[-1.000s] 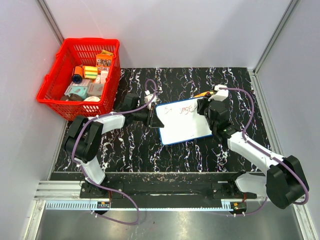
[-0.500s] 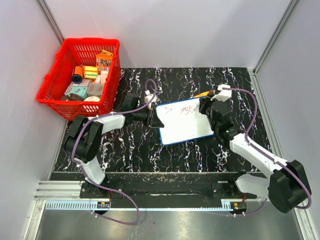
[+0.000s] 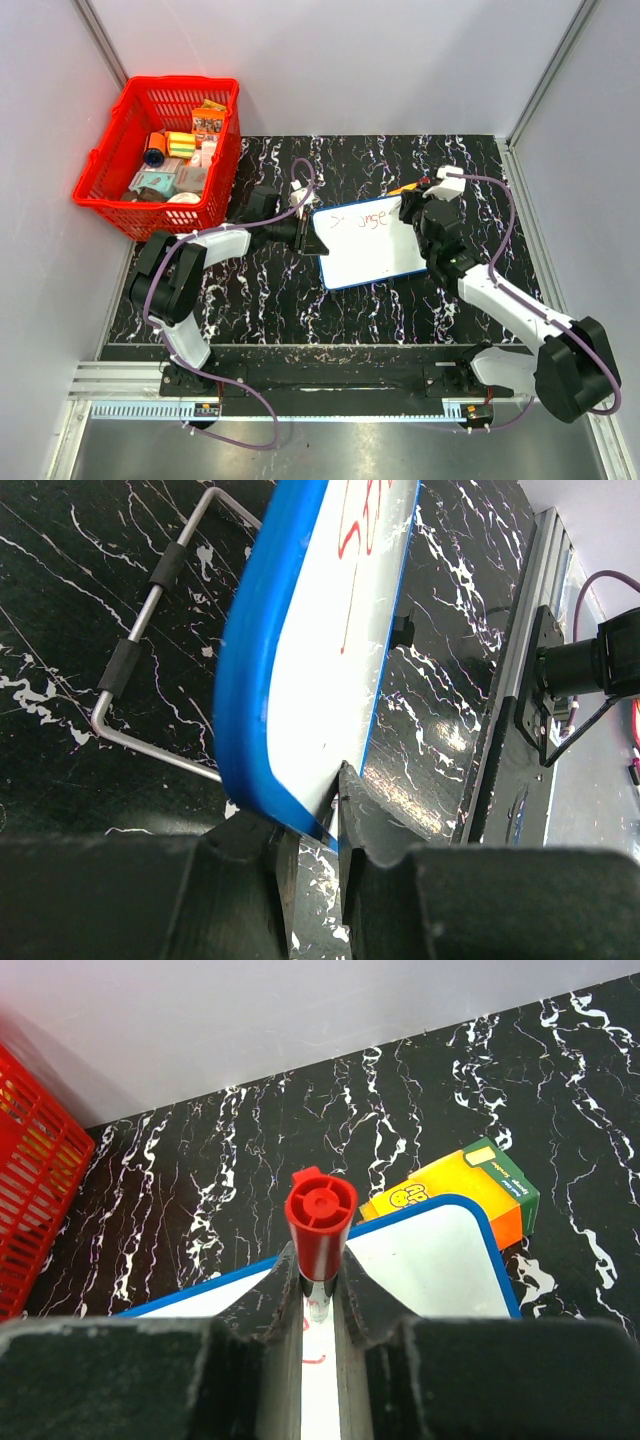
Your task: Write a sentence on the whiteboard
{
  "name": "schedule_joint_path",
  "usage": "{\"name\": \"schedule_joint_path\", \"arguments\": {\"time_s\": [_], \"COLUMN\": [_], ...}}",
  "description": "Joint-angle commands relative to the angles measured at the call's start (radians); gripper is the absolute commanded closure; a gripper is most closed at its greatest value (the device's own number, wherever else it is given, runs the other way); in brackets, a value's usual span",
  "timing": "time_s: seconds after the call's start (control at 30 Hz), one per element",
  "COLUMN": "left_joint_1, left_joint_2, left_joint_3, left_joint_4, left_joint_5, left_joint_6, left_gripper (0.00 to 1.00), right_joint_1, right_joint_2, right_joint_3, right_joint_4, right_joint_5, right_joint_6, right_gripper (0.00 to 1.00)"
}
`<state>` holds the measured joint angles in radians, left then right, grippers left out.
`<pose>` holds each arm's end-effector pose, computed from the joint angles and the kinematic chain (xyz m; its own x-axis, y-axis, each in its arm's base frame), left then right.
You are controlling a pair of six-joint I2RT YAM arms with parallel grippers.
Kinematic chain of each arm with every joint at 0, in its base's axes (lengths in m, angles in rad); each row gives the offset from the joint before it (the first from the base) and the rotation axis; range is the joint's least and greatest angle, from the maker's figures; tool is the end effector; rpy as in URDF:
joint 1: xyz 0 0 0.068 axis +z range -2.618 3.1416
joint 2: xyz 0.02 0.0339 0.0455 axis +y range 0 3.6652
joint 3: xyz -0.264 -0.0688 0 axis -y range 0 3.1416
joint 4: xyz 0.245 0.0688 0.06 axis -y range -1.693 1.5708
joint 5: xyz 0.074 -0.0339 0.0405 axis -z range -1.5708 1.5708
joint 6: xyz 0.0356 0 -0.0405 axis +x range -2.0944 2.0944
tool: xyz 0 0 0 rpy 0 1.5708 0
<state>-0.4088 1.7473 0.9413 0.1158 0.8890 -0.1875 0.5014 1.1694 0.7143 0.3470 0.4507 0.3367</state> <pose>0.3135 -0.1659 0.1768 -0.7231 0.1852 -0.6655 0.6770 0.3815 -0.6294 0.2431 0.1156 0.2913 -0.1068 0.2806 -0.9539 -0.0187 0.9586 0.2841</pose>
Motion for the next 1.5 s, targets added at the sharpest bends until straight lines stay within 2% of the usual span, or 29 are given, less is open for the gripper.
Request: {"name": "schedule_joint_path", "arguments": {"time_s": [0.0, 0.47, 1.47], "left_joint_1": [-0.015, -0.016, -0.016], "left_joint_2": [0.021, 0.021, 0.024], "left_joint_3": [-0.009, -0.009, -0.007], "left_joint_4": [-0.054, -0.057, -0.057], "left_joint_5": [-0.15, -0.15, -0.148], "left_joint_6": [0.125, 0.126, 0.125], "left_gripper": [1.0, 1.0, 1.0], "right_joint_1": [-0.009, -0.012, -0.012], "right_joint_2": [0.018, 0.061, 0.003], "right_joint_3": [0.057, 0.071, -0.039], "right_joint_4": [0.061, 0.06, -0.01], "right_joint_5": [0.026, 0.02, -0.029], "right_joint_6": [-0.002, -0.002, 0.039], "right_gripper": [1.0, 1.0, 1.0]}}
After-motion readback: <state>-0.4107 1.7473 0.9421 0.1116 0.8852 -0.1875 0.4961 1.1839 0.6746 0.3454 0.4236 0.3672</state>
